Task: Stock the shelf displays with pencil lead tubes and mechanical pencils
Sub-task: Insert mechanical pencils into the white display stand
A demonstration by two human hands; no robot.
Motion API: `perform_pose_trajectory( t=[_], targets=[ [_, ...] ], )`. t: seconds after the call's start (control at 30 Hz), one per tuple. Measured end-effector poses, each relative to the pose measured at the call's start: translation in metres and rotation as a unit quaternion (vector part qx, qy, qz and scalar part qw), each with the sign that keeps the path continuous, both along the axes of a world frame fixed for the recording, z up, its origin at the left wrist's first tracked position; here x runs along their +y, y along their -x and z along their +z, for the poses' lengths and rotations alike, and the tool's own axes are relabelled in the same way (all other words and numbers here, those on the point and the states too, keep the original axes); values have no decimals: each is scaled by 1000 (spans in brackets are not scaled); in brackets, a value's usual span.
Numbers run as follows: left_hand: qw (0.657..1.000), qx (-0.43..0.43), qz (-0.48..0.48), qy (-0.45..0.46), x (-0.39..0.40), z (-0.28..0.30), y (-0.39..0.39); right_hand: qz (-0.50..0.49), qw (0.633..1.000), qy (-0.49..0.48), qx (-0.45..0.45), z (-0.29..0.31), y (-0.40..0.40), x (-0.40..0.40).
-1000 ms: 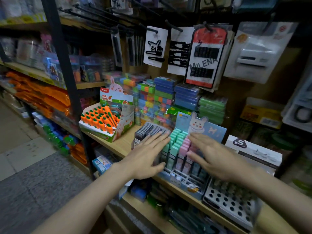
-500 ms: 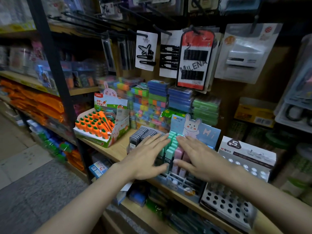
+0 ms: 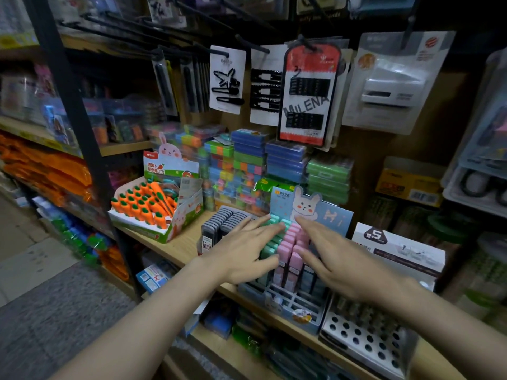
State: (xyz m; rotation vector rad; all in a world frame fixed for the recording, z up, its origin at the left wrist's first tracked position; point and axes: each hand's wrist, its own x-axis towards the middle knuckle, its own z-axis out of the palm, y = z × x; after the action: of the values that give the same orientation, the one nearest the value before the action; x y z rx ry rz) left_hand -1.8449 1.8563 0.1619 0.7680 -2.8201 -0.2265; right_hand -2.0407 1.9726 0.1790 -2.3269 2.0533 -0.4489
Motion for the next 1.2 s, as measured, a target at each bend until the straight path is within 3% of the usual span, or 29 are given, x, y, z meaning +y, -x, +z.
perform_pose_trajectory(
  t=[0.27,0.43,0.6,0.77,0.97,1.2],
  targets=[
    [998,59,0,-15,7,4,-1,-11,997,-10,70,-4,9,21],
    [996,-57,-43,49,20,-1,3,10,988,-39,147,-9,-6,24],
    [996,-38,-52,67,32,-1,3,-30,991,55,115,1,11,54],
    [993,-78,-44,77,41,-7,5,-19,992,38,120,-3,12,79],
    [993,-55,-46,92,57,-2,12,-52,993,60,84,2,29,99],
    [988,-109,-42,97,74,-6,44,-64,989,-2,134,-17,26,109]
  ],
)
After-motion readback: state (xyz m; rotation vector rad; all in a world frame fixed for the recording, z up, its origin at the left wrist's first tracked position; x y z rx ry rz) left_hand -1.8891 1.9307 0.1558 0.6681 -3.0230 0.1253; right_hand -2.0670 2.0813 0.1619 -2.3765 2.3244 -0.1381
